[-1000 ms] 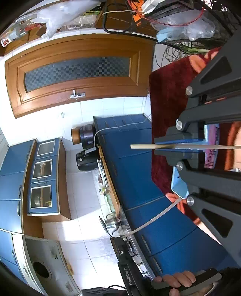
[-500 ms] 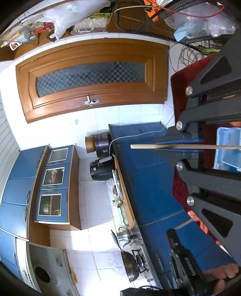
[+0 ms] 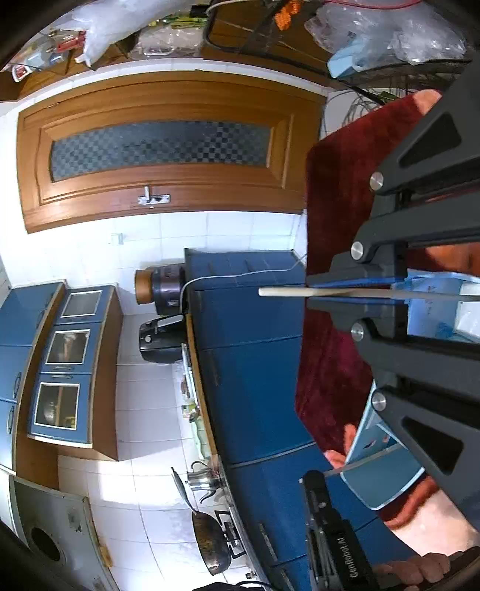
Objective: Organize utensils
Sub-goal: 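Lift the chopsticks and lower them into the blue caddy with both grippers, then open both grippers and withdraw them from the caddy toward the utensils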
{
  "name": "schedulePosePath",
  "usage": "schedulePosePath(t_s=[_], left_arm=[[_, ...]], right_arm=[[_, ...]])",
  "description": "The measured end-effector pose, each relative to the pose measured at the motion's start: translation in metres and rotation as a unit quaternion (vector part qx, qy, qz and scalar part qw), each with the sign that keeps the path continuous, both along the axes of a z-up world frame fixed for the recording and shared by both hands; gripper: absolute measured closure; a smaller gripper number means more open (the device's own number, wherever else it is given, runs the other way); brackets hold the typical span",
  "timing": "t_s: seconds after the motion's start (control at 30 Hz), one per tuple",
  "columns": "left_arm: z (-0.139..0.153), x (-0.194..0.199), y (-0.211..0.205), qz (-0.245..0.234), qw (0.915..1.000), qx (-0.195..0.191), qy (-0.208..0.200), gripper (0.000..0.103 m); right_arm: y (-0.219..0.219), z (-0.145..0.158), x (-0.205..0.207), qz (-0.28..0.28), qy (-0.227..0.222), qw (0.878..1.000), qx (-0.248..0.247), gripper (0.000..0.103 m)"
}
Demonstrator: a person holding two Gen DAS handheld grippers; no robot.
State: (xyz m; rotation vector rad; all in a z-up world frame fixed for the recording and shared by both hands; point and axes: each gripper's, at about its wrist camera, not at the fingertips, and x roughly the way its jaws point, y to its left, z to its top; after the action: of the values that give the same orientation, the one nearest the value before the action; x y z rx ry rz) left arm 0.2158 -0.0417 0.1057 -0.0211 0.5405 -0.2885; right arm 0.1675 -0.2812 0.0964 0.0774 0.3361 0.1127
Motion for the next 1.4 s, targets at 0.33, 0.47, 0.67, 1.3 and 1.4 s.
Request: schedulePosePath(t_s=[0.33,0.47,0.67,1.3,1.4], left_arm=[[-0.009,0.001,0.006,0.012,0.9992,-0.027,0.027,0.062],[-0.008,-0.004,0.003,0.005,0.9996,-0.017,0.023,0.061],[0.000,-0.016,0.003,-0.004,0.9998,-0.004,0.017,0.059],[0.024,-0.087,0.014,-0.024,0.9984,0.040,0.033,0.059],[0.022,-0.098,0.018,-0.026,0.9977,0.046,0.042,0.059]], right_arm=[[-0.011,-0.012,0.001,0.021,0.038,0.998,0.049,0.069],[-0.012,-0.013,-0.001,0.031,0.041,0.996,0.067,0.067],[-0.010,-0.006,-0.009,0.040,0.041,0.996,0.075,0.066],[-0.008,0.016,-0.076,0.044,0.100,0.992,0.066,0.065],[-0.006,0.015,-0.088,0.045,0.112,0.991,0.061,0.065]])
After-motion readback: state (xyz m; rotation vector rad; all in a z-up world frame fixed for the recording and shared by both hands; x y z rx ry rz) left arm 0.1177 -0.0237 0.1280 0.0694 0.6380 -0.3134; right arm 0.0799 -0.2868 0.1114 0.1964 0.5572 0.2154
